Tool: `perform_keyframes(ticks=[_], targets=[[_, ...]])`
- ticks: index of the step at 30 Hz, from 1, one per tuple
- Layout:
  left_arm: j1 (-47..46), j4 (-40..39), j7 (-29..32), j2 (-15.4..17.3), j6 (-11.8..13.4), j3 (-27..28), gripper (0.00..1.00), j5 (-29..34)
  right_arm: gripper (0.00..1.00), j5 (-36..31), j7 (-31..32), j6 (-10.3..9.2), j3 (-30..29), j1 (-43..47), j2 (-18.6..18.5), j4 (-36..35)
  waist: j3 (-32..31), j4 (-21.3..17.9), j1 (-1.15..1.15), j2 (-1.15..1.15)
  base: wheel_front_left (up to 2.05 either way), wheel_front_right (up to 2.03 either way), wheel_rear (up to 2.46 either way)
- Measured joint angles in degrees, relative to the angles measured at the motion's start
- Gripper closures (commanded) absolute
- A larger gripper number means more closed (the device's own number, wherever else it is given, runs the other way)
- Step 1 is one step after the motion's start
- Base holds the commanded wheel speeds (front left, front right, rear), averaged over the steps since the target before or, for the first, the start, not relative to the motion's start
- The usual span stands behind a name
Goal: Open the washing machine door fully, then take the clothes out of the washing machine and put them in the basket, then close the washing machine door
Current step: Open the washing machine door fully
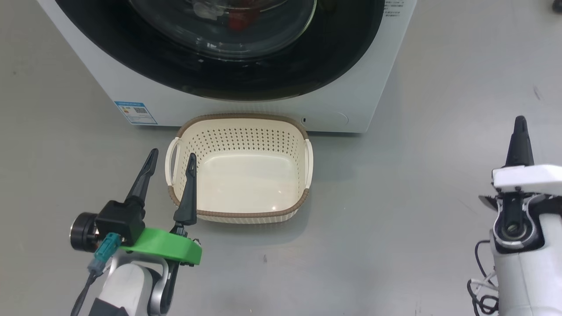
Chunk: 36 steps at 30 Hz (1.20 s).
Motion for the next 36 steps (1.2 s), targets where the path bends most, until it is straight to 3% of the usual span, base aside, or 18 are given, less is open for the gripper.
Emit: perform_keyframes(ticks=[6, 14, 23, 27, 33, 36], targets=[[-2.10, -1.22, 0.00, -0.58, -0.44, -0.67, 0.00, 0.57, 1.00, 11.46, 6.34, 0.00, -2.94, -7.87, 0.03, 1.99, 3.43, 1.26, 0.00, 0.00, 0.00, 0.00, 0.00], [-3.86, -1.45, -0.01, -1.21, -0.99, -1.78, 0.00, 0.57, 1.00, 21.51, 14.25, -0.07, -4.70, -17.70, -0.20, 4.22, 7.75, 3.26, 0.00, 0.00, 0.00, 0.00, 0.00], [-6.97, -1.99, -0.01, -1.55, -1.58, -3.54, 0.00, 1.00, 1.00, 26.54, 22.51, -1.51, -5.00, -27.88, -2.19, 5.53, 11.61, 5.86, 0.00, 0.00, 0.00, 0.00, 0.00], [-8.18, -1.89, -0.01, -1.81, -1.78, -4.26, 0.00, 1.01, 1.00, 26.93, 26.46, -2.69, -4.16, -30.98, -5.30, 6.20, 12.62, 7.41, 0.00, 0.00, 0.00, 0.00, 0.00], [-9.31, -1.78, -0.01, -1.87, -1.92, -4.35, 0.00, 1.16, 1.00, 26.87, 30.87, -3.23, -1.57, -34.64, -6.64, 7.51, 13.72, 8.92, 0.00, 0.00, 0.00, 0.00, 0.00], [-9.58, -1.68, -0.01, -1.93, -1.93, -4.46, 0.00, 1.18, 1.00, 26.74, 32.41, -4.50, -0.70, -36.59, -7.44, 8.55, 14.17, 9.52, 0.00, 0.00, 0.00, 0.00, 0.00]])
